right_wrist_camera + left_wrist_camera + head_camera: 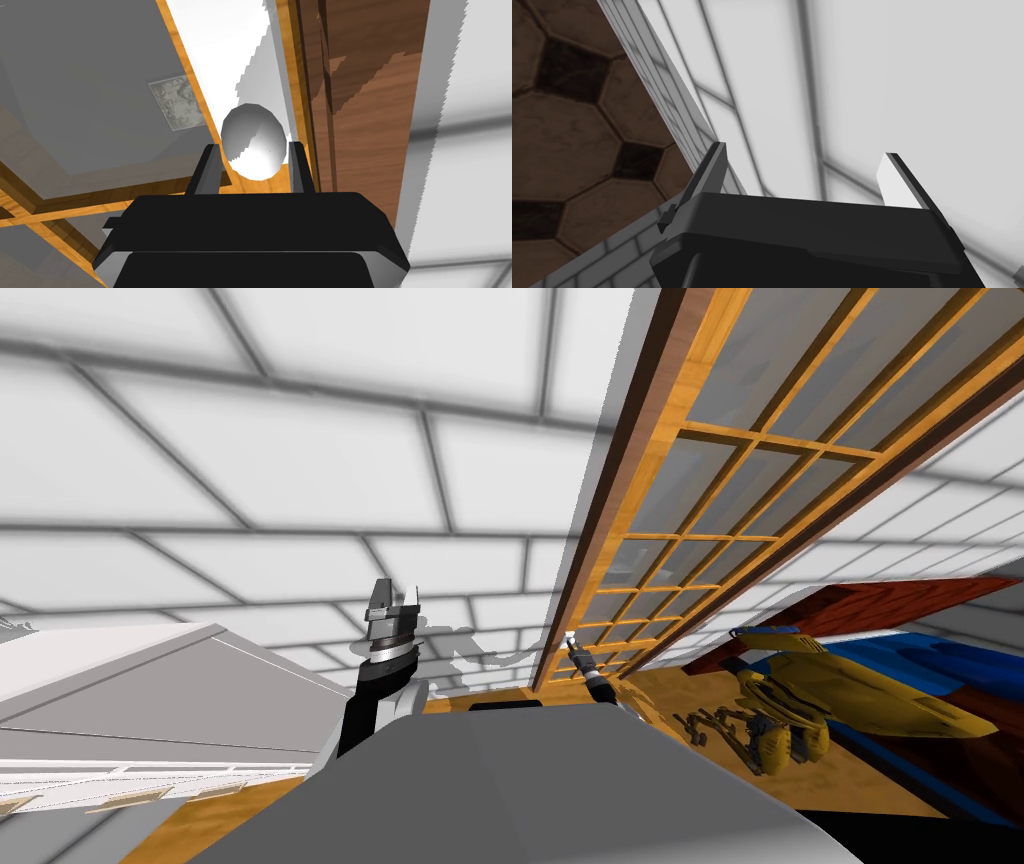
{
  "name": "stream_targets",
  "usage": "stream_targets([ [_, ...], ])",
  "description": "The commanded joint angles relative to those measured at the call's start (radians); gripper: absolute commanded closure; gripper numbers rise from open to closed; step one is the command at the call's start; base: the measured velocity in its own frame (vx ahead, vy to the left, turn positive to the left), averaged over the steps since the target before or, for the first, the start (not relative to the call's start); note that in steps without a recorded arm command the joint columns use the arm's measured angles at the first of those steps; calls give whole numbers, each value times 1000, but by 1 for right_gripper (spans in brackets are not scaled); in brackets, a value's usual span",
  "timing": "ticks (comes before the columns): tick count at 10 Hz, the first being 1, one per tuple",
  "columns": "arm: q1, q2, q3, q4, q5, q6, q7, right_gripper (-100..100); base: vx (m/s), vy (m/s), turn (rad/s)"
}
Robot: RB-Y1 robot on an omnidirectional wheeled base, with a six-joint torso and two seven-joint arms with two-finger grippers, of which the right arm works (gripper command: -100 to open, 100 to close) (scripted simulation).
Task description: Pull the door open
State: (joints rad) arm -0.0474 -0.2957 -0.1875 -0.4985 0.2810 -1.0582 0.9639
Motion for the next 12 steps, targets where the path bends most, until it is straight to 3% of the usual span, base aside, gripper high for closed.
stream_targets([
  [1, -1, 2, 6, 1, -10, 2, -41, 100, -32, -19, 45],
  [11, -6, 4, 37, -5, -83, 16, -297, 100, -37, -19, 47],
  [12, 10, -3, 30, -6, -68, -1, -240, -100, -31, 17, -38],
])
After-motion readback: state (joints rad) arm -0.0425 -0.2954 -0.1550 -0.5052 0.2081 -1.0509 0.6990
